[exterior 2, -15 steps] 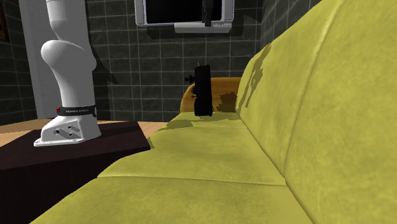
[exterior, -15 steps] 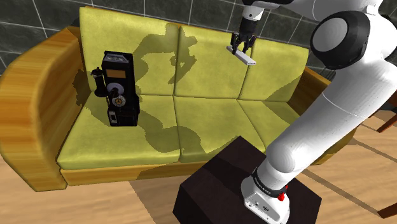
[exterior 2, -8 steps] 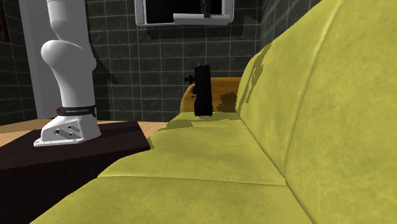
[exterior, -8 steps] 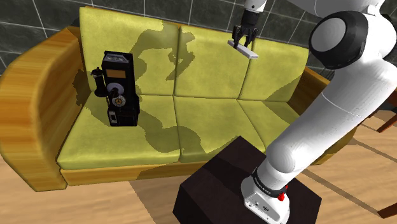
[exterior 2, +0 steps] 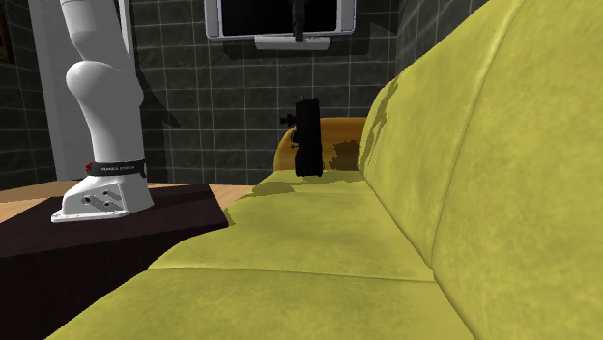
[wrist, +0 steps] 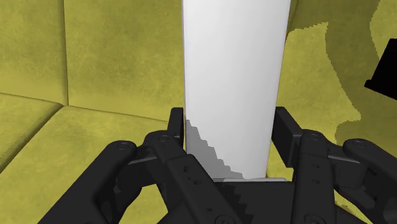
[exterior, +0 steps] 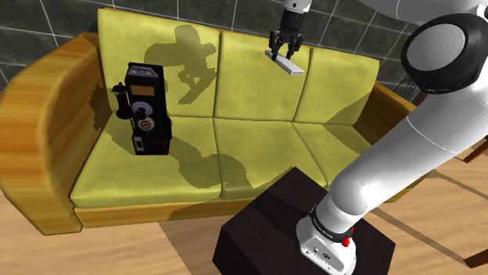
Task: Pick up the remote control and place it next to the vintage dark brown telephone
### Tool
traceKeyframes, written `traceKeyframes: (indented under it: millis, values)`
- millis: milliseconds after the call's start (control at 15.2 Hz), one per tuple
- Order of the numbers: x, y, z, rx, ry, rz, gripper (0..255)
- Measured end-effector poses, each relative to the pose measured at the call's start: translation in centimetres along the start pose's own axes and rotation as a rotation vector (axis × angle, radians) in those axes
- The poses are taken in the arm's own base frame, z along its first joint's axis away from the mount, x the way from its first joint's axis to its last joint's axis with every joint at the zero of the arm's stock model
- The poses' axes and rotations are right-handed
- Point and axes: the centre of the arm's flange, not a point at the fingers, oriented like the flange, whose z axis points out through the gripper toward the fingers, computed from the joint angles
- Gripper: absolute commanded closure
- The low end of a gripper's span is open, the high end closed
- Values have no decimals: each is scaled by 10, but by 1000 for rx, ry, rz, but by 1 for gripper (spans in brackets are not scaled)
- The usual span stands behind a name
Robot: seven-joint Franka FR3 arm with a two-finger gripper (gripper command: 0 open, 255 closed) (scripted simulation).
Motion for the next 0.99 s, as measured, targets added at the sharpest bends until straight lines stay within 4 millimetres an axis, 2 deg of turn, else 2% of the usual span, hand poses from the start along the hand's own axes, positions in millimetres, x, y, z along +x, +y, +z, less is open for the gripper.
traceKeyframes:
  millis: [264, 990]
  values:
    - [-16, -48, -6, 0, 1, 0, 255]
    - [-57, -187, -9, 0, 1, 0, 255]
